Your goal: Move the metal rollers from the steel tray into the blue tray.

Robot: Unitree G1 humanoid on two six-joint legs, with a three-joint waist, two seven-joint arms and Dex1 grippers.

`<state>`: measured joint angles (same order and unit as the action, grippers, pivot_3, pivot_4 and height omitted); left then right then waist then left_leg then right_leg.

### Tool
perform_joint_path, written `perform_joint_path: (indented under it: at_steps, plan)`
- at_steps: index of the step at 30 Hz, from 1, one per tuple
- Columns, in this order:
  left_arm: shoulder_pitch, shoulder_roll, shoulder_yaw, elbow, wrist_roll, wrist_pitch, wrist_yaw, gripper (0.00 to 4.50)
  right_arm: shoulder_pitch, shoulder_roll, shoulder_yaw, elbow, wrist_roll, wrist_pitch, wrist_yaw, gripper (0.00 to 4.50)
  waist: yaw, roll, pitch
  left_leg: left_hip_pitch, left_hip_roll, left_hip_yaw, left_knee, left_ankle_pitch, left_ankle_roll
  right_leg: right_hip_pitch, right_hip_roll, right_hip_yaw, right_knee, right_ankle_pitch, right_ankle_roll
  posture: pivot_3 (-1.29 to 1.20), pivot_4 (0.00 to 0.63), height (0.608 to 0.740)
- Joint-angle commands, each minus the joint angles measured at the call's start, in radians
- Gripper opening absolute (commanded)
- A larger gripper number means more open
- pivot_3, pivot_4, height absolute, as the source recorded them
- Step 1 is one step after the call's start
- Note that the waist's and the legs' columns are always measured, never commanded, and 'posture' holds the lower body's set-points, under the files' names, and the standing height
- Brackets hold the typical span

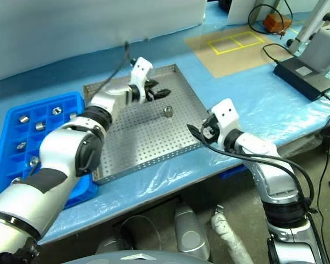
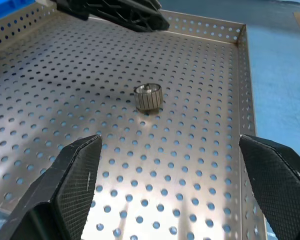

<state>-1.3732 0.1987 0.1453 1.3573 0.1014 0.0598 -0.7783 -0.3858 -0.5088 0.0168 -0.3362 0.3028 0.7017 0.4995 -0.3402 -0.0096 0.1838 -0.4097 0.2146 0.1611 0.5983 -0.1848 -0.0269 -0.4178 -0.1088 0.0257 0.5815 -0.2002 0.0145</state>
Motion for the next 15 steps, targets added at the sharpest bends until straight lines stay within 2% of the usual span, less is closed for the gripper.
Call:
perform_joint_path:
  at_steps: [1,7,15]
  plan:
    - [-0.022,0.040,-0.027,-0.032,-0.002,-0.033,-0.140,3.68,-0.108,0.050,0.007,0.180,-0.054,-0.127,-0.025,4.50,0.004,0.000,0.000,0.000,0.000,0.000,0.000,0.000,0.000,0.000,0.000,0.000,0.000,0.000,0.000,-0.67,0.150,0.740]
    - [0.029,0.119,-0.043,-0.074,-0.032,-0.080,-0.339,3.68,-0.321,0.185,0.010,0.668,-0.120,-0.368,-0.035,4.50,0.018,-0.001,0.001,-0.001,-0.002,0.000,0.001,0.001,0.001,-0.002,-0.003,0.000,0.006,0.000,0.000,-0.61,0.150,0.740]
    - [0.144,0.236,-0.029,-0.247,-0.128,-0.006,-0.540,3.68,-0.503,0.292,0.016,1.116,-0.183,-0.579,-0.009,4.50,0.065,0.000,0.001,-0.002,0.000,0.001,0.001,0.001,0.002,-0.003,-0.003,-0.002,0.011,0.000,-0.001,-0.47,0.150,0.740]
